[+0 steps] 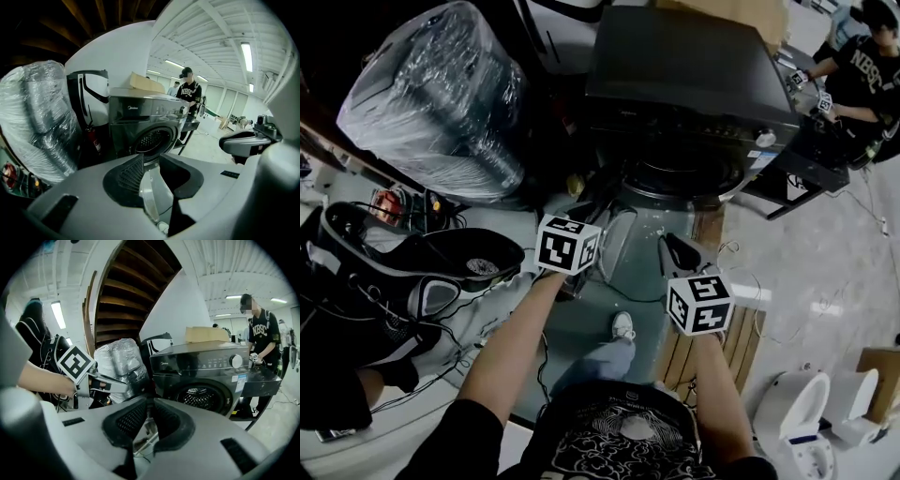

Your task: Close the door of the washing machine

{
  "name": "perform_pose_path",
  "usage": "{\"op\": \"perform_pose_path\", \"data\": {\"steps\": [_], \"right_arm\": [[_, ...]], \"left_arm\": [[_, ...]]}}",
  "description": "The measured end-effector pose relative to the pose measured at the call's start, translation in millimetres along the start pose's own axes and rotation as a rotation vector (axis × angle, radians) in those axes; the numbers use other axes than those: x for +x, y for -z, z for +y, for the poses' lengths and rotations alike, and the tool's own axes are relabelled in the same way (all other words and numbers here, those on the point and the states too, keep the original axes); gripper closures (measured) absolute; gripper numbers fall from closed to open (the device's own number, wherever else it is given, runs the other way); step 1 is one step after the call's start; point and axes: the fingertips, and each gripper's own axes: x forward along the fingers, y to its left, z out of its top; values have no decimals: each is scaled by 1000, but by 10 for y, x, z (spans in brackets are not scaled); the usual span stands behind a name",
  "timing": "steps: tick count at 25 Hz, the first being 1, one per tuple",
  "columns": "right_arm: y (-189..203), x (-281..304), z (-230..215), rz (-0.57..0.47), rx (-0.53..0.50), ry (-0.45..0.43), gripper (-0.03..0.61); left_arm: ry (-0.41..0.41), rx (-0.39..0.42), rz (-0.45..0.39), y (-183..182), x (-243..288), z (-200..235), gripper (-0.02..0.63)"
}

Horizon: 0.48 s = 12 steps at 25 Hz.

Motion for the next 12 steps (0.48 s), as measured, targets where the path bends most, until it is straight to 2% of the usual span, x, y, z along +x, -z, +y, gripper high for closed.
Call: {"op": "perform_pose_path", "data": {"steps": [5,12], "right_arm": [[101,230,153,37,-14,-53,552],[300,383,268,89,-17,-101,529]], "left_arm": [[-43,-28,73,230,33,417,466],[-36,-61,184,670,93,703,401]]}}
